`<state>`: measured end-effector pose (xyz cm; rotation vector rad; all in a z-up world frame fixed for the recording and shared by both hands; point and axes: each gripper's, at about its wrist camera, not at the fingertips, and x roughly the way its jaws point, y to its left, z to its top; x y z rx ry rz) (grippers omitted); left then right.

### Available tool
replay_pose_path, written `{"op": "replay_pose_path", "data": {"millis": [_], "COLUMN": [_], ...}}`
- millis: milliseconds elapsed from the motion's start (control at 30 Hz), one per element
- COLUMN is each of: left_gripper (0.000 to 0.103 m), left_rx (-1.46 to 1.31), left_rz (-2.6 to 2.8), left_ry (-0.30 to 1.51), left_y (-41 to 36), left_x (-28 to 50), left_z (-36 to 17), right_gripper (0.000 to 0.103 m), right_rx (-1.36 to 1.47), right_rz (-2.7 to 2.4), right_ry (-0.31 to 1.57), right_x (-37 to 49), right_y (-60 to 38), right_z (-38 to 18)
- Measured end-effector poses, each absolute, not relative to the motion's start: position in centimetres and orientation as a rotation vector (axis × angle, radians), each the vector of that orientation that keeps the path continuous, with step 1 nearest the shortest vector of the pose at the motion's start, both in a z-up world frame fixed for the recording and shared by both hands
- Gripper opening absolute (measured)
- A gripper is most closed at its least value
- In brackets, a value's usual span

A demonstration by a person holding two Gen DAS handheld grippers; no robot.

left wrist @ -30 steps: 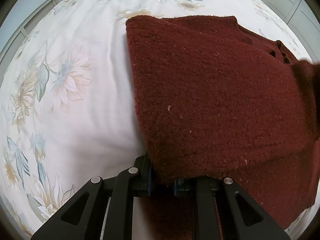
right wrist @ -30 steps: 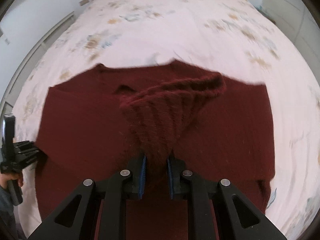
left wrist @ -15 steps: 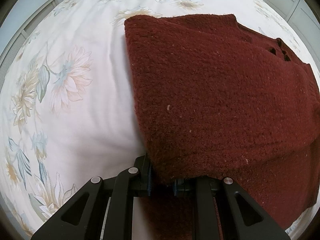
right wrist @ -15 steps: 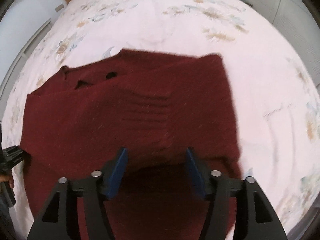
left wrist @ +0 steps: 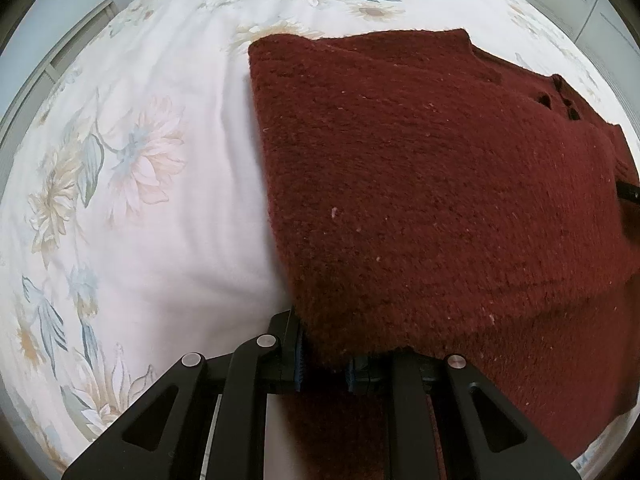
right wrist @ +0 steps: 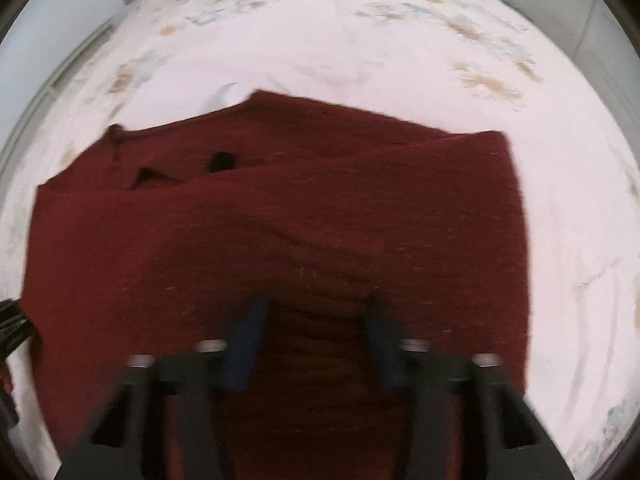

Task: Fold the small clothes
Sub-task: 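Lay the sleeve across the sweater body and open the right gripper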

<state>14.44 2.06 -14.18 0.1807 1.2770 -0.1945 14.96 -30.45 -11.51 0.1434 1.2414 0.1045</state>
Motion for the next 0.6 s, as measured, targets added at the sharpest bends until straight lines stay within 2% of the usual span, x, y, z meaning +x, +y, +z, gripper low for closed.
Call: {"op": "replay_pose_path", "data": {"millis": [33,67,200,300,500,600], "left_gripper": [0.013,0.013,0.013,0.013,0.013,0.015], "left_rx": [0.188,0.193,0.188,0.213,0.257,0.244], "left_rz": [-0.194,-0.192,-0.172,-0.167,-0.149,-0.134], "left_ry": [1.275,1.273,1.252,1.229,1.225,1.231], "left_y": [2.0,1.9,1.5,1.0,-0.2,-0.2], "left_x": [14.3,14.2,13.8,13.2,12.0,12.0], "left_z": [-14.3,-14.2,-14.0,-13.7,-14.0,-14.2], "right_gripper": [0.016,0.015,0.014,0.014,0.014,0.02], "right_rx": [0.128,0.104,0.064,0.023,0.041,0.07], "right_rz": [0.123,0.128,0.104,0.089,0.05,0.035], "right_ry": [1.234,1.214,1.082,1.052,1.169,1.167], "right_x": [14.9,14.8,14.2,14.2,14.9,14.7], "right_y": [-30.2,-30.1,-30.3,-30.4,-30.7,-31.2], "right_z": [-11.1,-10.4,-6.9,-6.0,-11.0,-12.1]}}
